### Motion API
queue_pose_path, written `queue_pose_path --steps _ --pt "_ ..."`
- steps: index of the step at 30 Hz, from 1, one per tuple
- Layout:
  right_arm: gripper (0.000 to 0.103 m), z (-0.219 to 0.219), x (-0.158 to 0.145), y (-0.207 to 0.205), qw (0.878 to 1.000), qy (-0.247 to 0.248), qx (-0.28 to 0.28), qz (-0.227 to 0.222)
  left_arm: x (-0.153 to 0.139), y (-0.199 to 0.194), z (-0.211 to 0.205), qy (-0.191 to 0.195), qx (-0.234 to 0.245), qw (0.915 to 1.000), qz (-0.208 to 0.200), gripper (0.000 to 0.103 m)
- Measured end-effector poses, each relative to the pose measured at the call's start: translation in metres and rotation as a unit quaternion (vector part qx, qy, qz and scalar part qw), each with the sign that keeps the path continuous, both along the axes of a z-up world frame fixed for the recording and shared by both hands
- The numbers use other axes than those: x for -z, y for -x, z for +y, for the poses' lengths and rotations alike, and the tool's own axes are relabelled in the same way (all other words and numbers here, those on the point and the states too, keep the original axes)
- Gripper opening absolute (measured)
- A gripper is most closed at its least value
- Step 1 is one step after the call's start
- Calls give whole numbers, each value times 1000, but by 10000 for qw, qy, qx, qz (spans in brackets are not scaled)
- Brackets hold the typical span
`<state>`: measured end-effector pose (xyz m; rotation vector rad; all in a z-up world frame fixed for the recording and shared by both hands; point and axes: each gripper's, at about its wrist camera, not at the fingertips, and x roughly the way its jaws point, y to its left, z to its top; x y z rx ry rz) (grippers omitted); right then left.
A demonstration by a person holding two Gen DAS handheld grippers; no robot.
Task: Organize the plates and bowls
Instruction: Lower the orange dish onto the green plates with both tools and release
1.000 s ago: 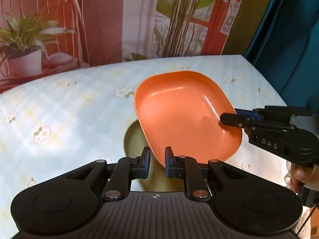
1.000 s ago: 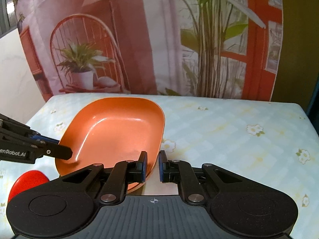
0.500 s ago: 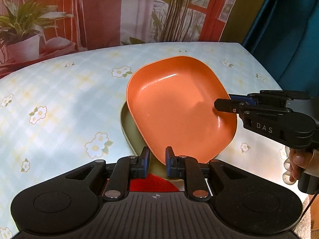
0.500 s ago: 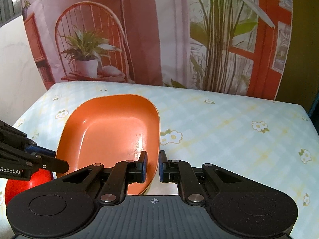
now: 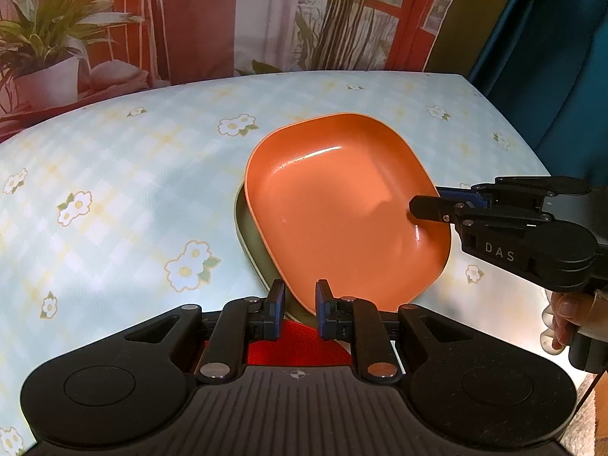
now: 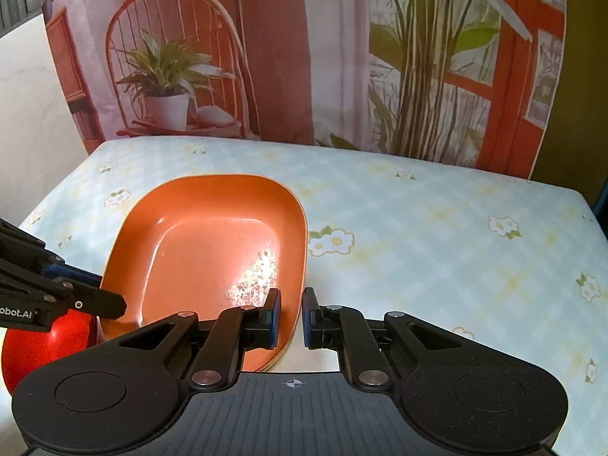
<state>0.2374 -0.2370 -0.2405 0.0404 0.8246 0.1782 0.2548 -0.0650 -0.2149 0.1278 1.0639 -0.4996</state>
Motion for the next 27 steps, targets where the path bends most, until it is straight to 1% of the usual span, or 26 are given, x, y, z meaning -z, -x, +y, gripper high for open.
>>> queue_pose_path --steps 3,5,11,16,21,24,27 --pt "9 1 2 0 10000 20 -8 35 -1 -1 0 2 -37 10000 17 18" --pt "8 1 4 0 10000 23 -8 71 -1 -2 2 68 -64 10000 26 18" --pt "7 2 8 -1 9999 -10 -4 152 -4 -4 7 72 -120 9999 -1 19" --pt "7 2 8 -3 9998 9 -20 172 -11 -6 12 224 -199 9995 -66 20" --pt "7 2 9 -2 9998 15 -15 184 -14 -14 15 193 -429 9986 -253 20" --pt "8 2 9 -2 9998 14 -15 193 -10 -20 17 100 -580 9979 -253 20" --pt "8 2 10 -3 9998 32 -30 219 -6 -23 19 27 -609 9979 -213 20"
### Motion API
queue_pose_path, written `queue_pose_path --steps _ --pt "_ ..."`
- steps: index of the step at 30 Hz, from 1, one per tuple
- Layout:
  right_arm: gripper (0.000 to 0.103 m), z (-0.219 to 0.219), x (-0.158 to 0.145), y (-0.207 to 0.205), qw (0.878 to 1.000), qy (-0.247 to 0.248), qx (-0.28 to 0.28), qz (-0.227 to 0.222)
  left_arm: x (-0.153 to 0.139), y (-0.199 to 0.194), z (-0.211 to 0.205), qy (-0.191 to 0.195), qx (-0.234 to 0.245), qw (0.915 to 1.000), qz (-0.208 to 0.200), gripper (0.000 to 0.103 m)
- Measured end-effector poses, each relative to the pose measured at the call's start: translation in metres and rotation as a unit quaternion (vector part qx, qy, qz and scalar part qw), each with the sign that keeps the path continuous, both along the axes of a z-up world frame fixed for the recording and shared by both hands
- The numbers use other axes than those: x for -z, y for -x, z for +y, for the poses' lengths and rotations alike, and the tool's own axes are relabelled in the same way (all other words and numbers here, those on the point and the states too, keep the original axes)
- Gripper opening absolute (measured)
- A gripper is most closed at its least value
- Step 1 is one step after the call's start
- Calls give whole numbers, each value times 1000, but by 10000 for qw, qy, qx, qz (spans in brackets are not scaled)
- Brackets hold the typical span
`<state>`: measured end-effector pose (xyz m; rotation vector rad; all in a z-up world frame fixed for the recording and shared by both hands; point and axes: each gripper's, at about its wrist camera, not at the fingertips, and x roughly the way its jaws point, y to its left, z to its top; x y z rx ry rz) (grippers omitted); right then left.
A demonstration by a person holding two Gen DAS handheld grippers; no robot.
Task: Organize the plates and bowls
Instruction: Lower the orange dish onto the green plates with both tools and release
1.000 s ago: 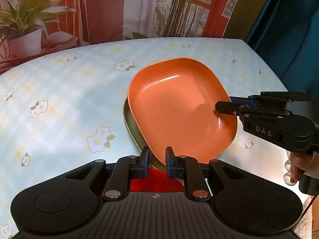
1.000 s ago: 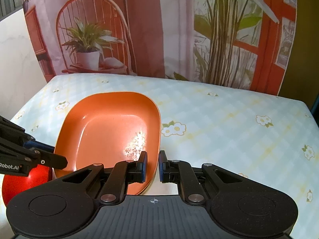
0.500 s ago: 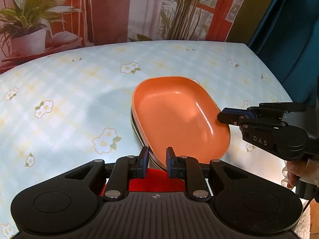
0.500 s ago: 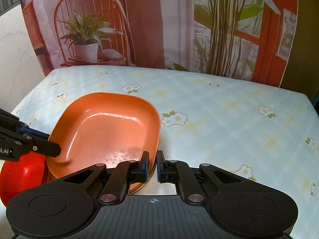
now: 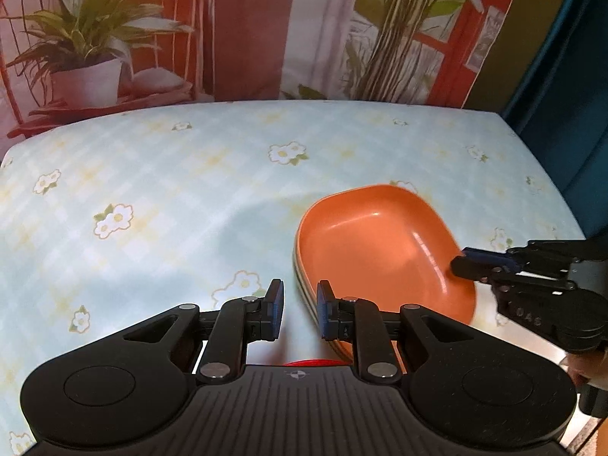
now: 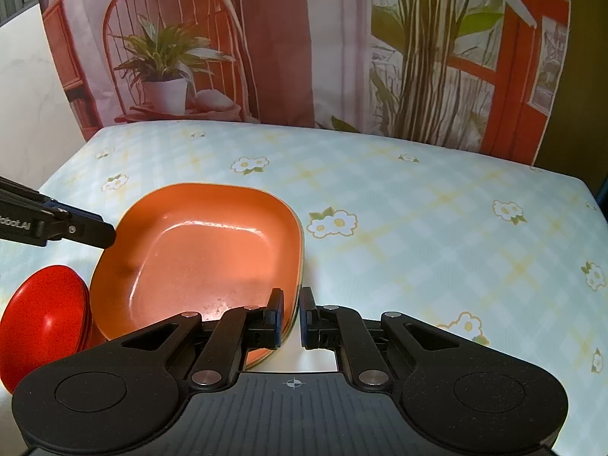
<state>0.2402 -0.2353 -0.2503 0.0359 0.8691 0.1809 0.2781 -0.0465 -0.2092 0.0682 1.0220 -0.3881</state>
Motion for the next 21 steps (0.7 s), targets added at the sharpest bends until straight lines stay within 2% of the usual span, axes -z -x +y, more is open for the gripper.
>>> queue_pose_path --steps 8,12,15,21 --pt "9 1 1 0 10000 26 11 11 2 -4 7 24 -87 10000 34 20" --pt "10 1 -4 3 9999 -21 37 -93 -6 3 11 165 -90 9997 -128 20" --pt "16 3 -12 6 9998 -37 44 -169 -15 8 11 232 -135 9992 -303 20" --pt "20 14 -32 16 9992 -46 -21 -386 -32 25 17 202 -96 9976 -649 20"
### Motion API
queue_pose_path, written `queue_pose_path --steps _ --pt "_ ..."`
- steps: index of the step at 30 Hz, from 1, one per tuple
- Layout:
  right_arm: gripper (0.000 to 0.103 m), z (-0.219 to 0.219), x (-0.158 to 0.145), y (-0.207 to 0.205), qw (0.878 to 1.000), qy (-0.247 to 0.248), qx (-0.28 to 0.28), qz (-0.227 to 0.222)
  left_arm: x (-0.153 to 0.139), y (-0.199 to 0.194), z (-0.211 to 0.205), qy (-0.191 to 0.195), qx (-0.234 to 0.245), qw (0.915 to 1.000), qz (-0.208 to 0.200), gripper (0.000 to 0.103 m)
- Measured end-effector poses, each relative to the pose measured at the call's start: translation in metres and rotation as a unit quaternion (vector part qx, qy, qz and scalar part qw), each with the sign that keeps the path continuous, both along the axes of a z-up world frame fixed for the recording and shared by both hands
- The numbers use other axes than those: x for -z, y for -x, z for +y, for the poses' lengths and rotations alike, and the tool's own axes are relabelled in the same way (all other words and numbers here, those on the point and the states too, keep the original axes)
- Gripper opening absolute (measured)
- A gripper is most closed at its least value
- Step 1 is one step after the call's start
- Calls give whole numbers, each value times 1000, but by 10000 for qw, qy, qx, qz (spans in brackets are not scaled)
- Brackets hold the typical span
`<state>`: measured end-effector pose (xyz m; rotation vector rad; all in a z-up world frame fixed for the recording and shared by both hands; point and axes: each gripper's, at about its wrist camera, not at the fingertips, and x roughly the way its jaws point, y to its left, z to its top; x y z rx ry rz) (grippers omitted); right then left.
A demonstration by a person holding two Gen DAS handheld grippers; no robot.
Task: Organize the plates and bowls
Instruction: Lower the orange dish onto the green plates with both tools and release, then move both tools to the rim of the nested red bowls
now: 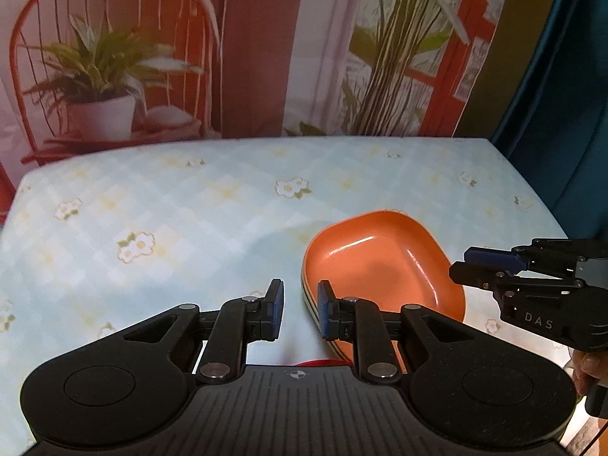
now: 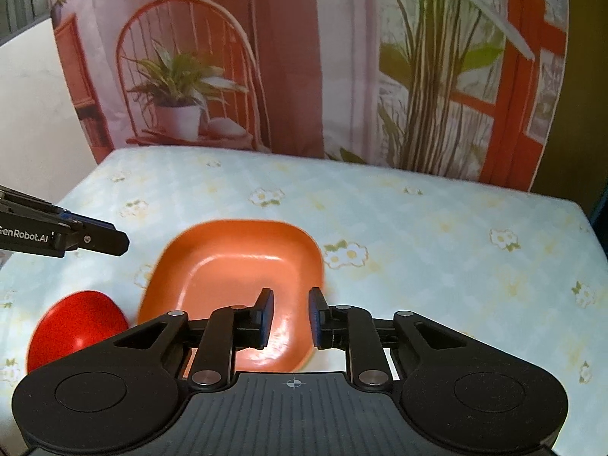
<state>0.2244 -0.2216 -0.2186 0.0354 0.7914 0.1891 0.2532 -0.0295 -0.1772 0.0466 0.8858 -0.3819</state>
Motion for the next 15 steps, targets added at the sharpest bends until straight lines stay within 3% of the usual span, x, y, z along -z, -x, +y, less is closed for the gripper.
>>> queue_pose_path --steps 9,11,15 --pt "37 16 -19 18 9998 -33 26 -214 -14 30 22 -45 -120 9993 -344 22" --pt "42 20 -21 23 9996 27 66 -263 -15 37 28 -49 -147 9990 -409 28" --pt "62 26 -21 32 9995 -15 155 -285 -17 52 39 -109 -180 9981 -575 57"
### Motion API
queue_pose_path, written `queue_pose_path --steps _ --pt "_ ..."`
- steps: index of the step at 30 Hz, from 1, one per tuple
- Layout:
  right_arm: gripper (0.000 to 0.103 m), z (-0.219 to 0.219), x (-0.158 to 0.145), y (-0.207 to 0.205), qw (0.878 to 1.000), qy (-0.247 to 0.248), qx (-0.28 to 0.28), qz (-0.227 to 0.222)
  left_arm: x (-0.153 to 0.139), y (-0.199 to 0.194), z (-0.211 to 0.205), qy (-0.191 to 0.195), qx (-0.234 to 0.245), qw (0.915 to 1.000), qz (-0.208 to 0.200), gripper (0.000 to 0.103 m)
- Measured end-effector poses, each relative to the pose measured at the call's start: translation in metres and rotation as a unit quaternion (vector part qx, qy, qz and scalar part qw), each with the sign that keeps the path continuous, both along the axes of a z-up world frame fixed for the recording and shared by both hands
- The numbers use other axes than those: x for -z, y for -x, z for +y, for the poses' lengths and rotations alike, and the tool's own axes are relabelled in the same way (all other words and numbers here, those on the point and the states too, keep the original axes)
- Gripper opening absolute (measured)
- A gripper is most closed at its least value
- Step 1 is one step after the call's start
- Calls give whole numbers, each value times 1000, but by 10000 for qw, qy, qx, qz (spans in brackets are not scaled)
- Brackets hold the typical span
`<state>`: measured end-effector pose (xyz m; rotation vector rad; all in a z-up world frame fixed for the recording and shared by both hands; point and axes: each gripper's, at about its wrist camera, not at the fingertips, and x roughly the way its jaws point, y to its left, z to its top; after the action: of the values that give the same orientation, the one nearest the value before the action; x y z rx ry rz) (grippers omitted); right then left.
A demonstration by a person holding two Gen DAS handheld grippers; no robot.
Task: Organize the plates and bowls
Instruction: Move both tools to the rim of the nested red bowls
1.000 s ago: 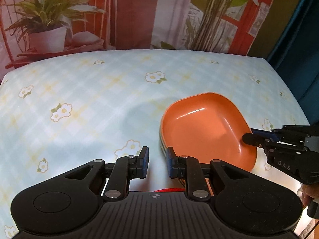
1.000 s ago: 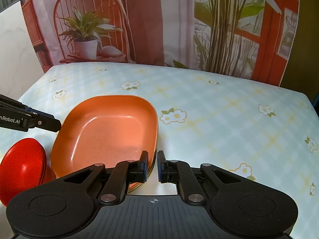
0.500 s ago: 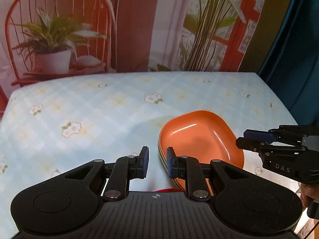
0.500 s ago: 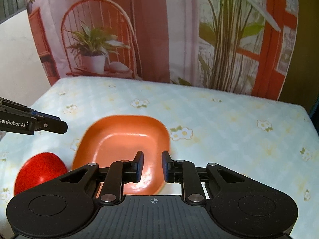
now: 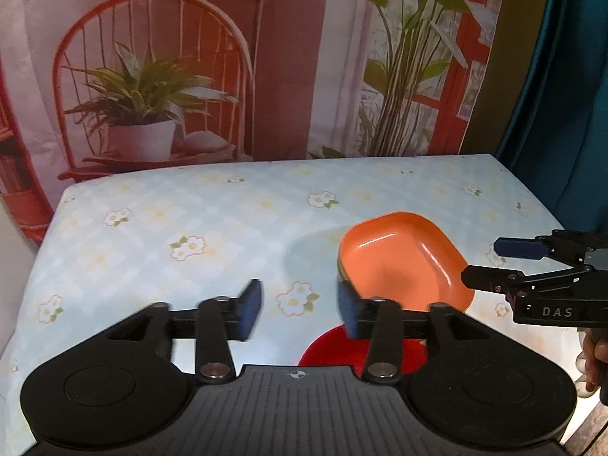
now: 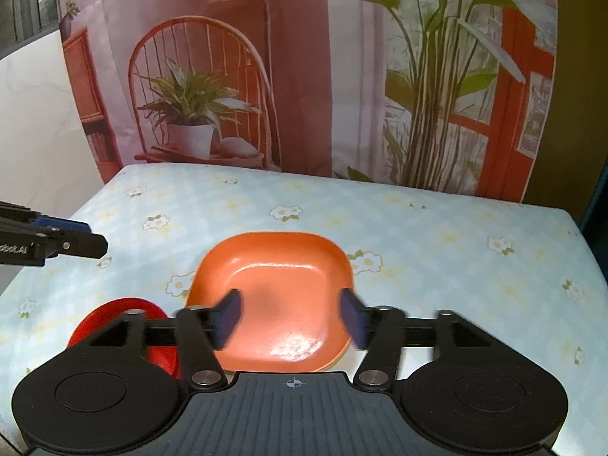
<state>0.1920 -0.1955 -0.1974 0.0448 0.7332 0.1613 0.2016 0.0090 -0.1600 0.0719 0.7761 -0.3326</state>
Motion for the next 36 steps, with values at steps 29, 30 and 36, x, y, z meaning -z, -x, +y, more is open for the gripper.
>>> queue_pose_path --steps 29,30,36 --pt "82 39 22 42 9995 -319 -59 62 40 43 38 823 -452 9952 275 84" --pt "82 40 23 42 9994 -318 -83 82 42 44 37 818 -470 9951 280 84" --pt "73 50 30 44 9992 -303 -184 197 54 50 26 598 -704 9947 459 84"
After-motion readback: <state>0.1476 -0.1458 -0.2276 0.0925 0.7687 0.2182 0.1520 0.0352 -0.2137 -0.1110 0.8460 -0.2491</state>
